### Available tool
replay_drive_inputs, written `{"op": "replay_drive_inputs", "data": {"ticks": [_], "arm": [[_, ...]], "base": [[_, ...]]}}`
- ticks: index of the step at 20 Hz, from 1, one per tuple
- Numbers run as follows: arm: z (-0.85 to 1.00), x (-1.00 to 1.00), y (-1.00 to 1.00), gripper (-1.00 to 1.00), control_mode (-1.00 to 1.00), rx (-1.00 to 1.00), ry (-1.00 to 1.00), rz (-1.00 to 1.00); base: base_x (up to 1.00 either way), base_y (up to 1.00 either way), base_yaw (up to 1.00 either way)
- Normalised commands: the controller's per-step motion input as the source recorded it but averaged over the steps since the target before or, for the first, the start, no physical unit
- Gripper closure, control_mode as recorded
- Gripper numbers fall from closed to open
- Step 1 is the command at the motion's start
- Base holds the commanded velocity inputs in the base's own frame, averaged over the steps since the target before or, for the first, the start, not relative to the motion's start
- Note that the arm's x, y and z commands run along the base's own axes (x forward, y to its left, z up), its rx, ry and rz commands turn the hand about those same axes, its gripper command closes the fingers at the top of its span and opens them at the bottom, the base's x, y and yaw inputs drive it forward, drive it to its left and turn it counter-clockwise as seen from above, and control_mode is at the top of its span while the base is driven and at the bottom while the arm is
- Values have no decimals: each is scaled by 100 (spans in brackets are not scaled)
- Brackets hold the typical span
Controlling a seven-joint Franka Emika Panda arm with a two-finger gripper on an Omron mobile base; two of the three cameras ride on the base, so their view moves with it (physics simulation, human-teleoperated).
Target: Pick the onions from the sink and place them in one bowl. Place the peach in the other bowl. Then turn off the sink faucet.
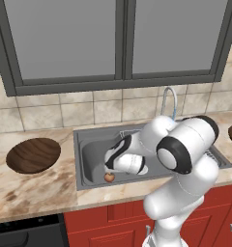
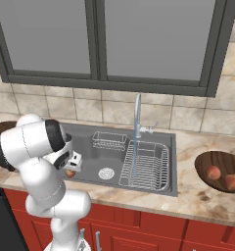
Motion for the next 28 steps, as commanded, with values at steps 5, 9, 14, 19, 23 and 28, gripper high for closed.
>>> {"op": "replay_drive_inputs", "data": {"ticks": [5,9,14,19,23,28], "arm": [[-9,13,9,-100,-100,0,0,0],[-14,19,8,-100,-100,0,0,0],[-17,18,0,-100,-100,0,0,0],[-23,12,0,-100,-100,0,0,0],[-27,8,0,-100,-100,0,0,0],[-20,24,0,-100,-100,0,0,-1]], "base": [[0,0,0],[0,0,0],[0,0,0],[0,0,0],[0,0,0],[0,0,0]]}}
